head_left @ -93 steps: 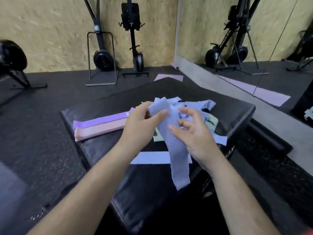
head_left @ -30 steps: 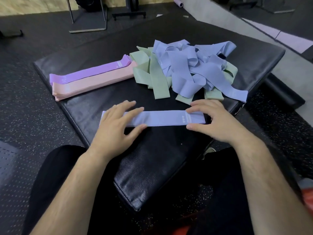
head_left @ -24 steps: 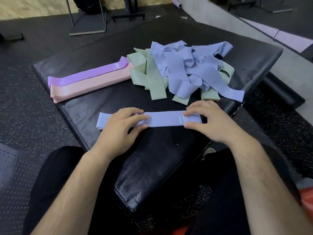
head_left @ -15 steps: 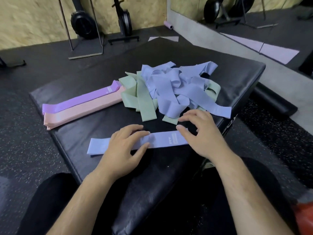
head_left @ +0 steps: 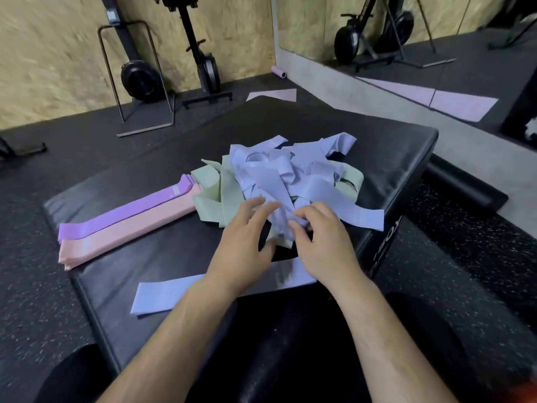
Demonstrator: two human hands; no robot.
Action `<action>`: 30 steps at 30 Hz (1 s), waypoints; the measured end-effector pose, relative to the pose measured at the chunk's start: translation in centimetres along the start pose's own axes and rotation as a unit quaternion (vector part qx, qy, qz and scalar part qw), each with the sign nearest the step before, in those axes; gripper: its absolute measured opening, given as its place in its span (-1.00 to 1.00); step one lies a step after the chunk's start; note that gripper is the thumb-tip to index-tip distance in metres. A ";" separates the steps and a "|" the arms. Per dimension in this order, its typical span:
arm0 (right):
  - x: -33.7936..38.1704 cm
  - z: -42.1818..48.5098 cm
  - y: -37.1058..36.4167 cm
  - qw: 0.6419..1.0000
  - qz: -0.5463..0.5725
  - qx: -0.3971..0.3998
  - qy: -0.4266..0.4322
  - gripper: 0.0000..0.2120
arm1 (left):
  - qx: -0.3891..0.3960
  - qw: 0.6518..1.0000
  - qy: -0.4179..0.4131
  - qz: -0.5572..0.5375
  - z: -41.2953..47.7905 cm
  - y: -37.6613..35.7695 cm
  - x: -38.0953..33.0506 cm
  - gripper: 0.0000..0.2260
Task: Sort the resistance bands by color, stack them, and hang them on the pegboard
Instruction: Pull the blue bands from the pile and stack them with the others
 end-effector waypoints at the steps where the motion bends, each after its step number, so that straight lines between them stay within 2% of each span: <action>1: 0.2 0.1 0.3 1.000 0.007 -0.010 0.017 -0.97 | 0.003 1.000 -0.007 -0.010 0.3 0.1 -0.3 -0.37; 3: 0.8 0.4 1.0 0.998 0.001 -0.032 0.050 -0.98 | 0.009 0.999 -0.034 -0.027 1.4 0.6 -0.9 -0.32; 6: 2.1 1.8 2.8 0.995 -0.011 -0.061 0.077 -0.91 | 0.026 0.996 -0.080 -0.027 3.7 2.0 -2.1 -0.56; 7: 2.6 2.5 3.5 0.993 -0.018 -0.070 0.092 -0.91 | 0.034 0.996 -0.080 -0.026 4.4 2.8 -2.7 -0.61; 10: 4.0 4.8 5.8 0.988 -0.033 -0.079 0.129 -0.91 | 0.055 0.996 -0.050 -0.042 6.3 5.3 -4.1 -0.55; 12: 5.0 6.3 7.2 0.987 -0.040 -0.069 0.141 -0.92 | 0.059 0.995 -0.028 -0.073 7.3 7.0 -5.2 -0.59; 15: 6.4 8.2 9.2 0.984 -0.061 -0.064 0.152 -0.92 | 0.024 0.997 -0.027 -0.075 8.7 8.9 -6.8 -0.79; 18: 7.7 9.6 10.9 0.981 -0.084 -0.068 0.162 -0.96 | -0.033 0.997 -0.033 -0.053 10.0 10.3 -8.0 -0.89; 20: 8.5 10.2 11.7 0.982 -0.089 -0.067 0.153 -0.96 | -0.058 0.997 -0.019 -0.049 10.8 11.1 -8.7 -0.92; 24: 9.7 11.2 12.4 0.990 -0.067 -0.073 0.104 -0.95 | -0.054 0.997 -0.009 -0.058 12.3 12.1 -10.3 -0.74; 30: 10.0 12.8 12.9 0.996 -0.017 -0.078 0.043 -0.89 | -0.085 0.984 0.018 -0.154 13.2 14.2 -12.6 -0.77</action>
Point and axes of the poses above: each hand's wrist, its own z-axis towards the middle knuckle, its own y-axis out of the back of the hand, x = y × z, the point moved 2 cm from there along z, towards the middle knuckle, and after that the axes turned 12 degrees about -z, right-handed, at the moved point
